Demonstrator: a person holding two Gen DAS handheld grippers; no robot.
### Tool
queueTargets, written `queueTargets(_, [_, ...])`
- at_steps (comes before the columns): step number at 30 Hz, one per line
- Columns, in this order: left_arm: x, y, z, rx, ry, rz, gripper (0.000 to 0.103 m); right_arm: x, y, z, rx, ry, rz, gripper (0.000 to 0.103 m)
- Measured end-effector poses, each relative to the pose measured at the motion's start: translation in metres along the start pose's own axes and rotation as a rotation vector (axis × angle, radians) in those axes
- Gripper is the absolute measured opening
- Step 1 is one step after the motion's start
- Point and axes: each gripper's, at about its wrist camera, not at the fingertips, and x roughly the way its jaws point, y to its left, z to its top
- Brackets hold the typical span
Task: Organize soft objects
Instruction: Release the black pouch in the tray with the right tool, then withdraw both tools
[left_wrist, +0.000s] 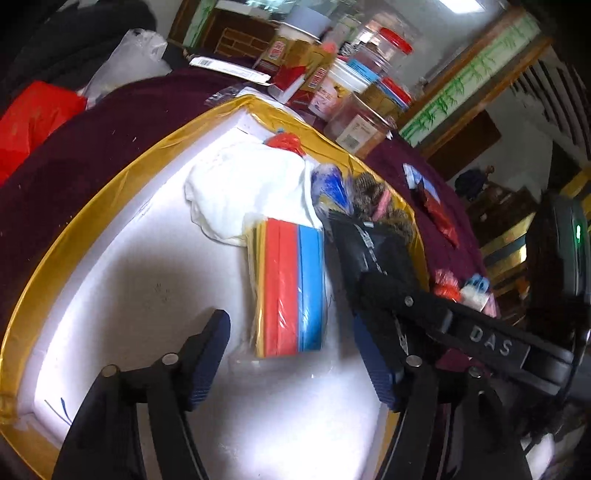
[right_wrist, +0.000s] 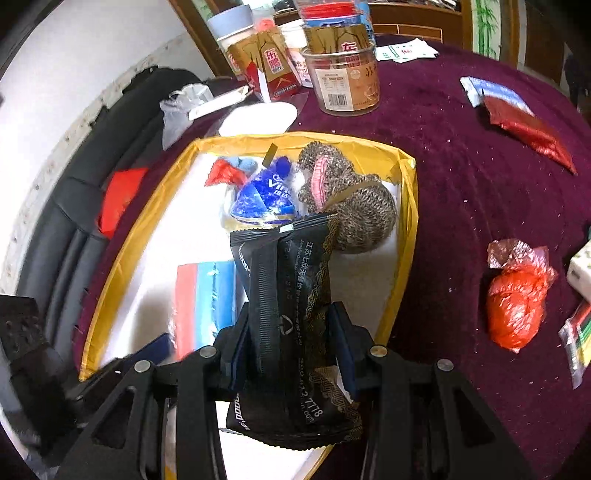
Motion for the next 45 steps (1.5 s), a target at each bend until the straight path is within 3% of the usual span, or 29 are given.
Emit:
queueTargets(6, [0.005, -0.030, -0.022, 0.191, -0.020, 0.133, 0.083, 0.000, 0.006, -0.004, -0.049, -0.001, -0.063, 0.039])
queueTargets(9, [0.005, -0.034, -0.027, 0.190, -0.027, 0.130, 0.085, -0.004, 0.008, -0.007, -0.080, -0.017, -0.045, 0.046])
queueTargets(14, [0.000, -0.019, -0.022, 0.073, -0.029, -0.018, 0.088, -0.044, 0.002, -0.017, -0.034, -0.137, 0.047, 0.064])
queueTargets(16, [-0.002, -0.014, -0.021, 0.030, -0.022, -0.067, 0.088, -0.069, 0.000, -0.026, -0.061, -0.199, 0.049, 0.067])
queueTargets(19, [-0.015, -0.012, -0.029, -0.017, -0.029, -0.120, 0.088, -0.103, -0.011, -0.043, -0.096, -0.294, 0.022, 0.079])
queueTargets(25, [-0.051, -0.045, -0.055, 0.069, -0.098, -0.157, 0.090, -0.144, -0.072, -0.077, -0.034, -0.363, -0.033, 0.082])
queueTargets(31, [-0.049, -0.089, -0.075, 0.195, -0.047, -0.167, 0.090, -0.173, -0.172, -0.110, 0.144, -0.393, -0.118, 0.082])
queueTargets(37, [-0.026, -0.120, -0.096, 0.227, 0.023, -0.166, 0.094, -0.175, -0.246, -0.140, 0.296, -0.386, -0.149, 0.082])
queueTargets(42, [-0.024, -0.139, -0.111, 0.289, -0.033, -0.066, 0.094, -0.158, -0.266, -0.151, 0.345, -0.353, -0.111, 0.082])
queueTargets(45, [-0.022, -0.141, -0.107, 0.270, -0.027, -0.070, 0.094, -0.149, -0.263, -0.143, 0.332, -0.340, -0.092, 0.082])
